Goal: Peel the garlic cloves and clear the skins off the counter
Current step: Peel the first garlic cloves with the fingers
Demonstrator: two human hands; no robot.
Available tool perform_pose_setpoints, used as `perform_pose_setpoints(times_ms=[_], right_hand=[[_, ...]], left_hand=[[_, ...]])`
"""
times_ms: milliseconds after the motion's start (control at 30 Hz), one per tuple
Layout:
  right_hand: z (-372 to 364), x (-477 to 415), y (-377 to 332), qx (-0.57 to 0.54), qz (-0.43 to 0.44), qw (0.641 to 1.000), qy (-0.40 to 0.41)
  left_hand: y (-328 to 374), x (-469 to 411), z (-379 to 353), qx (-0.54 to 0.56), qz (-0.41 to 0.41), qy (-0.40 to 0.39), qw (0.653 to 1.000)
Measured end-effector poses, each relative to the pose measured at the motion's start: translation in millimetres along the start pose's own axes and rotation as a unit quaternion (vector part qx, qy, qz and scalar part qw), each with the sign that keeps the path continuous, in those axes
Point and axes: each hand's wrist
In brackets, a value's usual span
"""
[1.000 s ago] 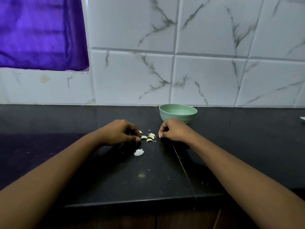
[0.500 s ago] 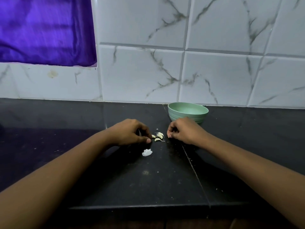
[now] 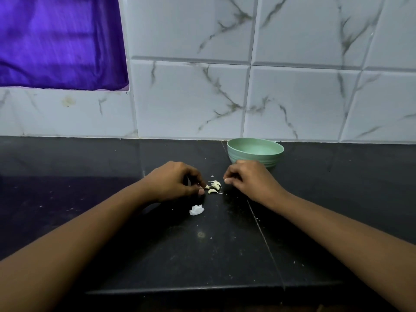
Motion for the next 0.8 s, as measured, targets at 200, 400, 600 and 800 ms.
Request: perform_pose_setpoints(times_ms=[200, 400, 600, 800], right_hand=[[23, 1, -21, -0.581, -0.132, 0.803, -0.03], [23, -6, -44, -0.676, -0.103, 0.729, -0.042], [14, -2, -43, -0.667, -0.074, 0.74, -0.034], [16, 0, -42, -0.597, -0.062, 0.799, -0.021]], left_hand=[[14, 1, -4, 0.161, -0.046, 0.171, 0.971], [21, 1, -9, 0.309, -0.057, 0.219, 0.923], [26, 0, -12, 0.341, -0.045, 0.234, 0.909], [26, 1, -13, 0.31, -0.025, 0.268, 0.912]])
Point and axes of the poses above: each hand's wrist, its own x-axis away from the middle knuckle, its own z-axis out of the back of the hand, y = z × x, and after that the axes turned 9 degrees about -y, right-handed
